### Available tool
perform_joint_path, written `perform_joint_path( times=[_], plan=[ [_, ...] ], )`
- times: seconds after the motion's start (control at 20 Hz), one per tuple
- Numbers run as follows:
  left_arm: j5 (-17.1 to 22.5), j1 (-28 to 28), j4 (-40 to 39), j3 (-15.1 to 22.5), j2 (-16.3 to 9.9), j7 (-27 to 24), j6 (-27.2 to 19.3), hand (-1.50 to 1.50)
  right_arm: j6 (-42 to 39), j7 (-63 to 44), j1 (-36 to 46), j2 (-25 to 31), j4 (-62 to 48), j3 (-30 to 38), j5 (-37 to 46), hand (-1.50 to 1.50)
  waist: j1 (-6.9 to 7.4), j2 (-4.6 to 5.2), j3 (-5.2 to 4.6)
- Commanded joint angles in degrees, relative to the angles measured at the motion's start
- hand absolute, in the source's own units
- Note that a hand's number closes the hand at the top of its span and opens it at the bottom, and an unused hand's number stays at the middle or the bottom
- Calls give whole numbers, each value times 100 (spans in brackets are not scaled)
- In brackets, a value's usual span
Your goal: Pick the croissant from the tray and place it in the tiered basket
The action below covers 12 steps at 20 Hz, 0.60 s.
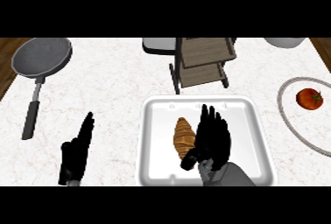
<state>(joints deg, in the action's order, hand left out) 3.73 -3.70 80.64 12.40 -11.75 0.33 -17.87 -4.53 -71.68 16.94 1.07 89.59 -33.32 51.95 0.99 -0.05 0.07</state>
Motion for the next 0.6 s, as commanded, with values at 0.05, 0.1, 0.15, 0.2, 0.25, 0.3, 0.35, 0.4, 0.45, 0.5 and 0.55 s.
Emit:
perform_joint_path(
  times=[0.05, 0.1, 0.15, 0.2, 0.25, 0.3, 0.35, 0.4, 0.45, 0.5, 0.55],
  plan=[
    [-128, 156, -197, 40, 105, 135, -108, 0, -270, -1355, 262, -102, -262, 35, -327, -150, -53, 7, -19],
    [31, -4, -252, -30, 21, -44, 113, 0, -225, -1355, 489, -102, -459, 9, -447, -150, 21, 14, -23],
    [-101, -104, 51, 123, 66, 121, -15, 0, -84, -1355, 478, -102, -552, -22, -380, -150, 22, 0, -14],
    [-4, -180, 123, 58, 6, 129, 70, 0, 31, -1355, 297, -102, -528, -53, -407, -150, 11, -7, -14],
    [-22, -58, -187, -29, 53, -66, 48, 0, -85, -1355, 448, -102, -542, 14, -533, -150, -18, 4, -18],
    [-24, -8, -156, -43, 56, 79, 15, 0, -184, -1355, 439, -102, -580, 60, -523, -150, -37, 2, -16],
    [-38, 32, -180, 13, 132, 121, 5, 0, -40, -1355, 691, -102, -898, 107, -618, -150, 6, 19, -14],
    [63, -74, 4, -107, -64, 175, 132, 0, -225, -1355, 290, -102, -367, 17, -531, -150, -72, -24, -16],
    [64, 272, -372, -194, 58, 90, 88, 0, -132, -1355, 519, -102, -651, -4, -642, -150, -69, 5, -22],
    [9, 134, 16, -108, -42, 304, 77, 0, -32, -1355, 550, -102, -919, 47, -736, -150, -1, 5, -12],
    [-91, 64, -15, -14, 6, 245, 33, 0, -144, -1355, 508, -102, -883, 165, -785, -150, -34, 3, -11]
  ],
)
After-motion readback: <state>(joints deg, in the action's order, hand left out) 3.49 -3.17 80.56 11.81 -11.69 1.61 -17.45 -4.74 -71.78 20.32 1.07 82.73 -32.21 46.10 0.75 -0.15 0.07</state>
